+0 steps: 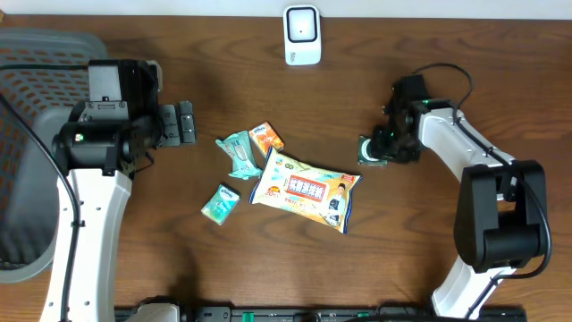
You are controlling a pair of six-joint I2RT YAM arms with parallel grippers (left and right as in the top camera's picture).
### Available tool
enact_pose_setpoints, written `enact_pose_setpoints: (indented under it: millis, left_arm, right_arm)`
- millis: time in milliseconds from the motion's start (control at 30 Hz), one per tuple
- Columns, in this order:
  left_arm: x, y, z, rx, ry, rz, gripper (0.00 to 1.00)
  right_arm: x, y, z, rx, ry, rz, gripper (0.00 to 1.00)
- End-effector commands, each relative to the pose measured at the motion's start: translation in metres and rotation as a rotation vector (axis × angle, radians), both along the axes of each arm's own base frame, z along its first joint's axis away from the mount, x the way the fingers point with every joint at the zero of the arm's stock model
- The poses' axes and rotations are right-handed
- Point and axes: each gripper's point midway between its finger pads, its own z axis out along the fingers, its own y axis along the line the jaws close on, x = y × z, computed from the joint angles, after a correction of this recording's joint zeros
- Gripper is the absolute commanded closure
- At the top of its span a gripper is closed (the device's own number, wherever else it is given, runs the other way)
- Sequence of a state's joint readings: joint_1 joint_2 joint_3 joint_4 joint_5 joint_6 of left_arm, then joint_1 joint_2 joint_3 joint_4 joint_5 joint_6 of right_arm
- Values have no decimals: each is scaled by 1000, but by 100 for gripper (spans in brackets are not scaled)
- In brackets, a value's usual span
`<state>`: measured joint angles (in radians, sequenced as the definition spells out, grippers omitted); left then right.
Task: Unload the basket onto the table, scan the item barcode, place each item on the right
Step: 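Reach the right gripper to the Zam-Buk box and grasp it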
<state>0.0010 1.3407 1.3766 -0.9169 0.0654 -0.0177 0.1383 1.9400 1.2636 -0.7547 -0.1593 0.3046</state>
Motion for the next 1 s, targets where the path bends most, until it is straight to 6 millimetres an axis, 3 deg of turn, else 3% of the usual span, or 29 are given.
enact_pose_setpoints:
  millis: [0, 300, 333, 433, 600, 867, 967]
  left_arm:
    - [0, 1, -1, 7, 6, -7, 3]
    - [0, 1, -1, 7, 6, -8, 2]
    - [0, 1, -1, 7, 6, -7, 2]
    - [0, 1, -1, 7, 6, -8, 2]
    - [0, 1, -1, 7, 6, -8, 2]
    - [0, 1, -1, 6, 6, -8, 2]
    - [-4, -14, -3, -108, 27, 1, 3]
  right_arm:
    - [-9, -5, -24, -21, 55, 25, 97]
    - [0, 3, -4, 27, -9, 55, 97]
    - [1, 5, -3, 41, -13, 46, 85]
    - [-1, 4, -2, 63, -3, 35, 71]
    - [-2, -8, -4, 79, 15, 2, 71]
    - [-6, 5, -20, 157, 59, 22, 74]
    - [-7, 11, -26, 198, 72, 35, 74]
